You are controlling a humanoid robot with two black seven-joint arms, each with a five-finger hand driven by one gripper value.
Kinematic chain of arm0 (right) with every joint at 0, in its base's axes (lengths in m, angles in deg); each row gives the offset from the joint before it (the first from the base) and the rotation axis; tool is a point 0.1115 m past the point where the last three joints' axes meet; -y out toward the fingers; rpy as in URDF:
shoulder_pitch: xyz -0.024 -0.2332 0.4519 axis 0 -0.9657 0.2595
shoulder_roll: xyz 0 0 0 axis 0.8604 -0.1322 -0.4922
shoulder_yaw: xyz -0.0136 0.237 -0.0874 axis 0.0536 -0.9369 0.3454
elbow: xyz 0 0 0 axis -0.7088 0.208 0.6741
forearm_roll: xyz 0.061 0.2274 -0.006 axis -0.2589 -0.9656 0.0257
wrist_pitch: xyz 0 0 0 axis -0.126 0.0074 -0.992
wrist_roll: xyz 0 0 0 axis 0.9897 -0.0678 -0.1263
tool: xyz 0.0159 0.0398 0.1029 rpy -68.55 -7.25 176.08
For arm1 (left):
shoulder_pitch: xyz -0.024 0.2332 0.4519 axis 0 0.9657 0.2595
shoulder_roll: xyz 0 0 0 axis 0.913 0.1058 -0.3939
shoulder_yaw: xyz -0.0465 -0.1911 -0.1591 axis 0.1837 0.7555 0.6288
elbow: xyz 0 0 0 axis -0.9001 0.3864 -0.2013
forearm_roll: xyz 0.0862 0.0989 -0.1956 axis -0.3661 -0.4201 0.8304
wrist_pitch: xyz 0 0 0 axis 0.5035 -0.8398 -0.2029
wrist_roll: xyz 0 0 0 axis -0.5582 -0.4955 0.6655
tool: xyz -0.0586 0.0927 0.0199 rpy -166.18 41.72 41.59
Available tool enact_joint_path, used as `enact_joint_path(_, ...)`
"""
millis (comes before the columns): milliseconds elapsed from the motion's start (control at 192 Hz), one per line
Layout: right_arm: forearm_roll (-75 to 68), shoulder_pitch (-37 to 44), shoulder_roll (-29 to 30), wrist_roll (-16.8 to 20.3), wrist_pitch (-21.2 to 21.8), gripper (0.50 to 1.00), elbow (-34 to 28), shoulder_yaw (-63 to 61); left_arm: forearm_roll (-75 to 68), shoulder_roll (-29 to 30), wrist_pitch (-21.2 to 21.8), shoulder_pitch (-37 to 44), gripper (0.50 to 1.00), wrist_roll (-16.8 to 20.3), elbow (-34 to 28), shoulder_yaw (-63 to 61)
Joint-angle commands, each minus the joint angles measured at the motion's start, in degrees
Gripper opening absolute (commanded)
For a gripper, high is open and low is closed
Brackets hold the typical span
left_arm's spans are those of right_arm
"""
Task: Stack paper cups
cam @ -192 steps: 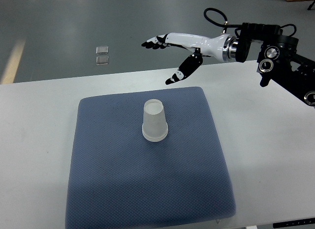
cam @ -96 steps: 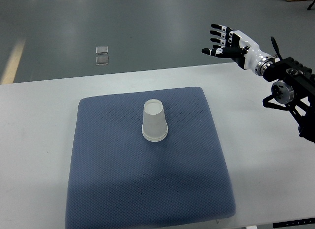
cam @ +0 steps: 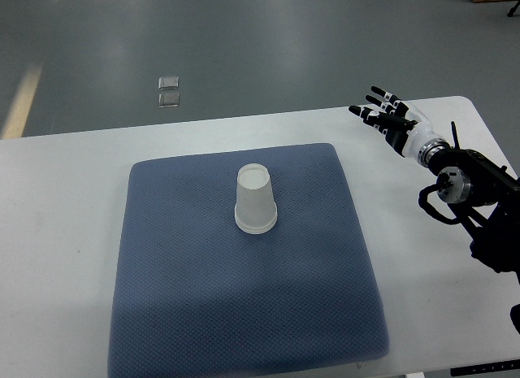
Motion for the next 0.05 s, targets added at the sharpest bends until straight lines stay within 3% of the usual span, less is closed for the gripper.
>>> enact_joint_path(0, 0.2, -0.4, 0.4, 0.0, 0.1, 0.924, -0.3, 0.0, 0.0, 0.0, 0.0, 0.0, 1.000, 0.0, 0.0, 0.0)
enact_joint_path(42, 0.2, -0.7, 0.6, 0.0, 0.1, 0.924, -0.3, 0.0, 0.0, 0.0, 0.0, 0.0, 1.000, 0.0, 0.0, 0.0)
